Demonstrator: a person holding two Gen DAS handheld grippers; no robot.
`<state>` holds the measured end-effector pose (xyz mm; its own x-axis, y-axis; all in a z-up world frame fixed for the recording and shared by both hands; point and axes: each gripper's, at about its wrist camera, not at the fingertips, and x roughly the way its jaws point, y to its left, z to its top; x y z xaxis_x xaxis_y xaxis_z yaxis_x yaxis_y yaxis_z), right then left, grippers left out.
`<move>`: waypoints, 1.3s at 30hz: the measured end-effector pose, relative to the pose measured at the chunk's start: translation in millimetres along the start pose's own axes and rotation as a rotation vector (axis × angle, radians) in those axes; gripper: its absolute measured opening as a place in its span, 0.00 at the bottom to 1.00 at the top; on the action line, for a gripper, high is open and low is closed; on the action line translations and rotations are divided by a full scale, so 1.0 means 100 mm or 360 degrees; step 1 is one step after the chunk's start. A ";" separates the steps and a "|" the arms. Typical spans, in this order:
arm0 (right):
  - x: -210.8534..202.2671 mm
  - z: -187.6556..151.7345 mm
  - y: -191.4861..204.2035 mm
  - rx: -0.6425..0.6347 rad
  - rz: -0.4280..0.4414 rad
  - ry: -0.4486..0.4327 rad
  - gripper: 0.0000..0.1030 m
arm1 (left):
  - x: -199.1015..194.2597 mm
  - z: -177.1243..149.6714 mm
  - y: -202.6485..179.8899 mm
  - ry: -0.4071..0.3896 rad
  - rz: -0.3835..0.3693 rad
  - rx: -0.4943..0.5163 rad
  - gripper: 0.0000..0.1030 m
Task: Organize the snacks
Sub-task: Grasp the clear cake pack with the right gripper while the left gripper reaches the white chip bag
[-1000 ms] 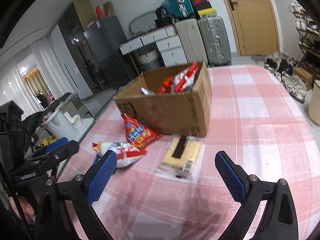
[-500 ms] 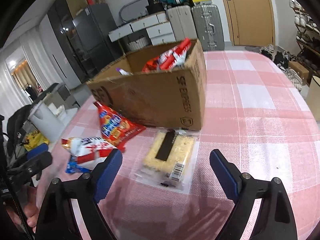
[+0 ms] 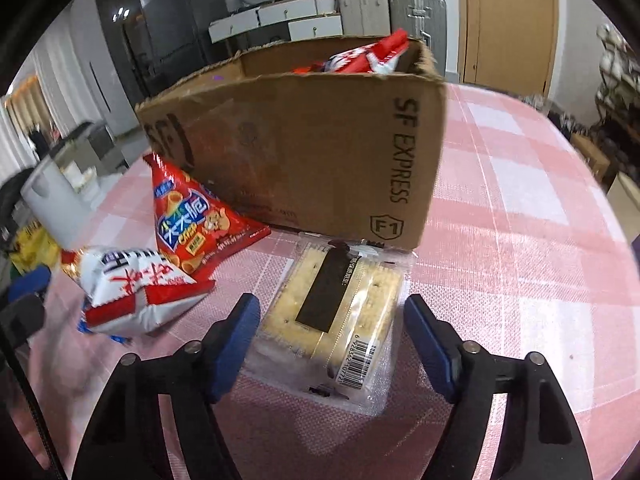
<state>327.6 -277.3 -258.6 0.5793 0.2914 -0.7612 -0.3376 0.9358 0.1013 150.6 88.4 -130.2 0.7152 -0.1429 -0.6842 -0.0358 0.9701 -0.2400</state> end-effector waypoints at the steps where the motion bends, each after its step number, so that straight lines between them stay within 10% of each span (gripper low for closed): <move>1: 0.01 0.00 0.03 -0.0035 -0.0019 -0.0002 0.65 | 0.02 0.00 0.01 0.0004 0.0013 0.0000 0.99; 39: -0.44 -0.22 -0.51 0.0143 0.0268 -0.0113 0.60 | 0.50 0.04 -0.33 0.0185 -0.0006 0.0064 0.99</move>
<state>303.2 -342.0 -244.0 0.5722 0.4557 -0.6818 -0.3687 0.8856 0.2826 190.8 49.9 -153.9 0.6293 -0.1660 -0.7592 -0.0037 0.9763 -0.2165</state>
